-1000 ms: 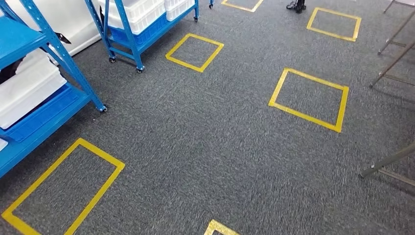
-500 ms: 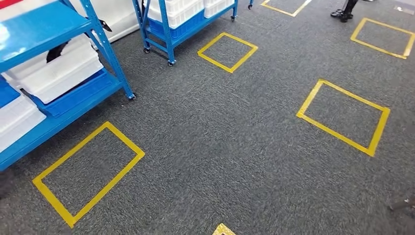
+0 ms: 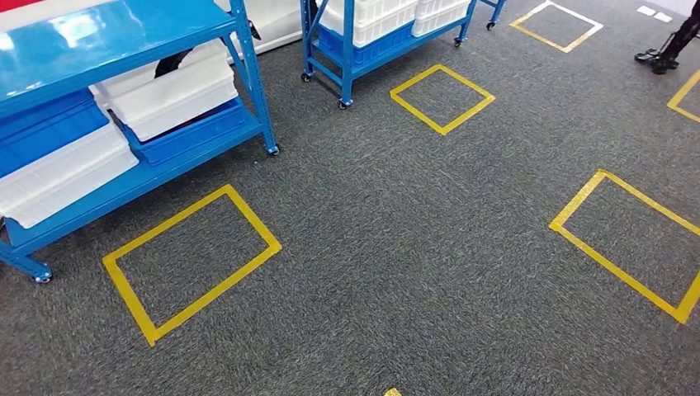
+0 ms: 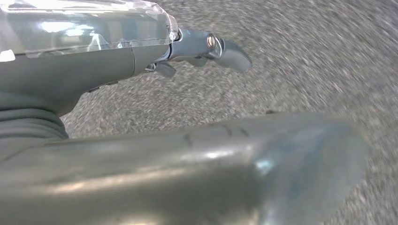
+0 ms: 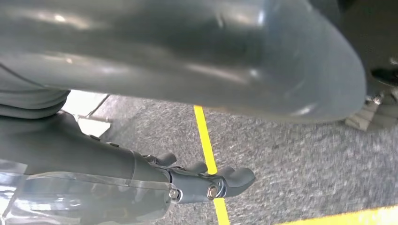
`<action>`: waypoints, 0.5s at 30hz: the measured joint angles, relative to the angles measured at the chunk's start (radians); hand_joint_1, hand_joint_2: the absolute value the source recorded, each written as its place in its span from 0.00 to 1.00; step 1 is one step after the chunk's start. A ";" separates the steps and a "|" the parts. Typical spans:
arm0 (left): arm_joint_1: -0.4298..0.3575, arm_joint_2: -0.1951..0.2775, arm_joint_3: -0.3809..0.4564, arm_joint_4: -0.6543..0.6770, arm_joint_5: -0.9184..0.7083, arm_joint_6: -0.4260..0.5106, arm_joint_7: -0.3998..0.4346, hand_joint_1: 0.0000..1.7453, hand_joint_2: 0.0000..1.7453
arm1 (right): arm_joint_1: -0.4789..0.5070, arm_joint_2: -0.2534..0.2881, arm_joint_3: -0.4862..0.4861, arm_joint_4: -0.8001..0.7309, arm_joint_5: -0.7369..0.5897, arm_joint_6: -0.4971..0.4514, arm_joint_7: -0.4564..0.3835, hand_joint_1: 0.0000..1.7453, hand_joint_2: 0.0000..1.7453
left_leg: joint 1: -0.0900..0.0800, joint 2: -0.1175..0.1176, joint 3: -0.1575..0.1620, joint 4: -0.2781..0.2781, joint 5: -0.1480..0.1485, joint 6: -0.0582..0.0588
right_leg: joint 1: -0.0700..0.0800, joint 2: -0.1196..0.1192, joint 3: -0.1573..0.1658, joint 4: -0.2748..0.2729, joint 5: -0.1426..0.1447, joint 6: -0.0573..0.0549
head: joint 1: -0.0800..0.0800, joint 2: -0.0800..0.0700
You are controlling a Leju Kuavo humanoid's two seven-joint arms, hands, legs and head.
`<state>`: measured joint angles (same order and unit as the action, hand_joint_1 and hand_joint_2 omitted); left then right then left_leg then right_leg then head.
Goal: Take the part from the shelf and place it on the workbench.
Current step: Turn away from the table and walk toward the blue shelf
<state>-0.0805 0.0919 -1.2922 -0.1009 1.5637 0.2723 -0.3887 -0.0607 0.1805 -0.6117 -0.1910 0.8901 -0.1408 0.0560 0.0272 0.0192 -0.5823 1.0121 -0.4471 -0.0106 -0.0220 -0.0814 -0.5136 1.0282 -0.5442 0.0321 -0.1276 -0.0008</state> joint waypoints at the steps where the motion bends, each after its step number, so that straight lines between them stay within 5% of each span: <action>1: -0.001 0.000 0.000 0.000 0.001 0.001 0.000 0.00 0.00 | 0.001 0.000 0.000 0.000 0.002 0.000 -0.001 0.00 0.00 | -0.001 -0.010 0.000 -0.001 0.001 0.007 | -0.002 0.026 -0.022 0.049 -0.030 0.001 | 0.000 0.000; 3: -0.004 0.000 0.001 0.001 0.003 0.002 -0.001 0.00 0.00 | 0.004 0.000 0.000 0.000 0.005 0.000 -0.003 0.00 0.00 | -0.007 -0.030 -0.001 -0.001 0.002 0.016 | 0.001 0.065 -0.094 0.192 -0.096 -0.004 | 0.000 0.000; 5: -0.005 0.000 0.001 0.001 0.005 0.002 -0.001 0.00 0.00 | 0.005 0.000 0.000 0.001 0.007 0.001 -0.005 0.00 0.00 | -0.016 -0.057 0.000 -0.001 0.001 0.020 | 0.007 0.075 -0.146 0.278 -0.107 -0.015 | 0.000 0.000; 7: -0.004 0.000 0.002 0.002 0.006 0.002 -0.002 0.00 0.00 | 0.006 0.000 0.001 0.001 0.008 0.004 -0.006 0.00 0.00 | -0.025 -0.087 0.004 -0.001 0.001 0.022 | 0.017 0.087 -0.127 0.208 -0.040 -0.036 | 0.000 0.000; 9: -0.004 -0.004 0.003 0.003 0.007 0.002 -0.003 0.00 0.00 | 0.007 -0.001 0.001 0.001 0.010 0.007 -0.006 0.00 0.00 | -0.028 -0.114 0.005 -0.001 0.002 0.022 | 0.029 0.132 -0.073 0.067 0.033 -0.063 | 0.000 0.000; 11: -0.004 -0.008 0.008 0.003 0.007 0.003 -0.004 0.00 0.00 | 0.006 -0.003 0.002 0.001 0.011 0.008 -0.007 0.00 0.00 | -0.027 -0.135 0.002 -0.001 0.003 0.018 | 0.037 0.157 -0.045 -0.002 0.057 -0.076 | 0.000 0.000; 13: -0.002 -0.008 0.014 0.004 0.007 0.005 -0.004 0.00 0.00 | 0.002 -0.003 0.005 0.002 0.014 0.010 -0.007 0.00 0.00 | -0.028 -0.155 -0.001 -0.005 0.007 0.008 | 0.035 0.137 -0.040 -0.014 0.059 -0.076 | 0.000 0.000; 15: 0.000 -0.008 0.018 0.005 0.007 0.007 -0.006 0.00 0.00 | -0.001 0.000 0.008 0.002 0.019 0.012 -0.007 0.00 0.00 | -0.032 -0.133 -0.010 0.015 -0.009 -0.001 | 0.028 0.111 -0.031 -0.032 0.066 -0.077 | 0.000 0.000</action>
<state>-0.0807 0.0835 -1.2737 -0.0956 1.5710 0.2789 -0.3943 -0.0613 0.1804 -0.6040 -0.1893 0.9087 -0.1289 0.0489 -0.0046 -0.1141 -0.5926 1.0274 -0.4565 -0.0118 0.0056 0.0300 -0.5449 0.9965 -0.4778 -0.0445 -0.1279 -0.0008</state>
